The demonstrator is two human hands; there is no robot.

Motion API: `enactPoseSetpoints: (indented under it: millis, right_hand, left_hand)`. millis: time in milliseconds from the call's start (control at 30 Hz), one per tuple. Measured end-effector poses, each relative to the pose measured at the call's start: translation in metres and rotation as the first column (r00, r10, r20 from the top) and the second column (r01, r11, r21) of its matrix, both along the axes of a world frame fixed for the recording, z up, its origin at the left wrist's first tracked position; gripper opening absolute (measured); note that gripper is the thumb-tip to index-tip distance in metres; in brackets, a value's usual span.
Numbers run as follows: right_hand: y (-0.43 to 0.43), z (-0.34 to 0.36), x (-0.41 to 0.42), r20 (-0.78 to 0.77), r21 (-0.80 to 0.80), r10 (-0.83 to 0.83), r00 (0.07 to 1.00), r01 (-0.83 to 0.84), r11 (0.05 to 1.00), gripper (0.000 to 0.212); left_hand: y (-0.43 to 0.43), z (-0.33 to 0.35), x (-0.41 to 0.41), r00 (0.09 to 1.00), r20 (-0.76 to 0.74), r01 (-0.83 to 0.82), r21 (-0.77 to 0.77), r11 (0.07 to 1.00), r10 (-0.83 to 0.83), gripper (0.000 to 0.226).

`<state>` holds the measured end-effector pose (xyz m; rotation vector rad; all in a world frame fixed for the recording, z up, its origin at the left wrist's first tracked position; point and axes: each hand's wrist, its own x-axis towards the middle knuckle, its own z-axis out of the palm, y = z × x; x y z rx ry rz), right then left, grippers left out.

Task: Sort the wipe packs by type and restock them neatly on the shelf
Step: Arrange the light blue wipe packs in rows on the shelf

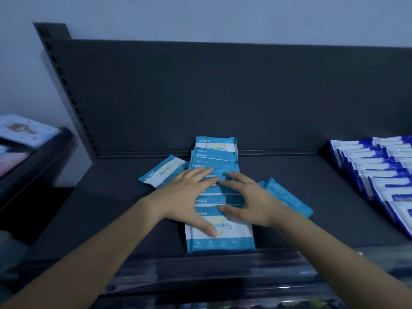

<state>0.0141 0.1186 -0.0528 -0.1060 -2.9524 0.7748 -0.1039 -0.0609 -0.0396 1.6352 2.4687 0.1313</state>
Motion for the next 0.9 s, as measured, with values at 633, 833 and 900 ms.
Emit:
enactPoseSetpoints:
  millis: [633, 833, 900]
  right_hand:
    - [-0.008, -0.005, -0.003, 0.143, 0.032, -0.040, 0.989, 0.036, 0.999, 0.087]
    - [0.004, -0.006, -0.015, 0.076, -0.083, -0.088, 0.993, 0.095, 0.992, 0.104]
    - [0.006, -0.006, -0.020, 0.104, -0.144, -0.070, 0.992, 0.085, 0.986, 0.108]
  left_hand:
    - [0.015, -0.011, 0.006, 0.936, 0.314, -0.151, -0.047, 0.987, 0.158, 0.115]
    - [0.021, -0.019, -0.006, 0.924, 0.322, -0.217, -0.003, 0.976, 0.206, 0.132]
    - [0.024, -0.023, -0.010, 0.901, 0.374, -0.240, 0.006, 0.971, 0.221, 0.138]
